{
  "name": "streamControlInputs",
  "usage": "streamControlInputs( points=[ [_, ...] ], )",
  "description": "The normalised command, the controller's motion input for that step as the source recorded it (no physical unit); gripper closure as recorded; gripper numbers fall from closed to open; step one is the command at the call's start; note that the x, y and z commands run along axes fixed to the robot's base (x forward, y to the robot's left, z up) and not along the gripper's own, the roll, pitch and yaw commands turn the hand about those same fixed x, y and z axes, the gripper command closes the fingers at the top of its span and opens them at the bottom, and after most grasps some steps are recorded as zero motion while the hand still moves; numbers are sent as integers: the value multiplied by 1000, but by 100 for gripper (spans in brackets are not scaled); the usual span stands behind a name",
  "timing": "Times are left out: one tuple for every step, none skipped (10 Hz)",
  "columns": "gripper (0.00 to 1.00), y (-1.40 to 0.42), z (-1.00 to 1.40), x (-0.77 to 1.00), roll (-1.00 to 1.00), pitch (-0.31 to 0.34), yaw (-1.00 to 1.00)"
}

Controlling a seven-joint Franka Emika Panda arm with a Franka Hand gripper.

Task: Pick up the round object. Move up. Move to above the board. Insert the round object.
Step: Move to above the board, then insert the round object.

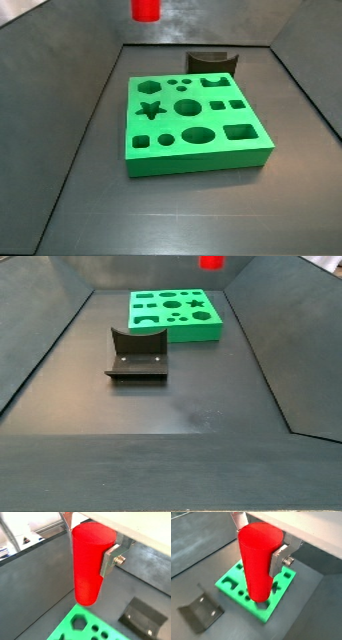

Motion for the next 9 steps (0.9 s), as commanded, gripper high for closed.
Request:
streamControlInputs(
  points=[
    [100,-1000,182,276,-6,135,4],
    [100,-1000,187,281,-5,134,7],
    [100,-1000,191,296,2,128,7],
    [100,-974,189,313,-7,120,9],
    [100,-576,123,216,11,126,2],
    [100,-401,93,176,12,116,5],
    [100,-172,46,86,17,83,3],
    [100,0,-6,0,10,0,0],
    [100,3,20,0,-51,0,0]
  ],
)
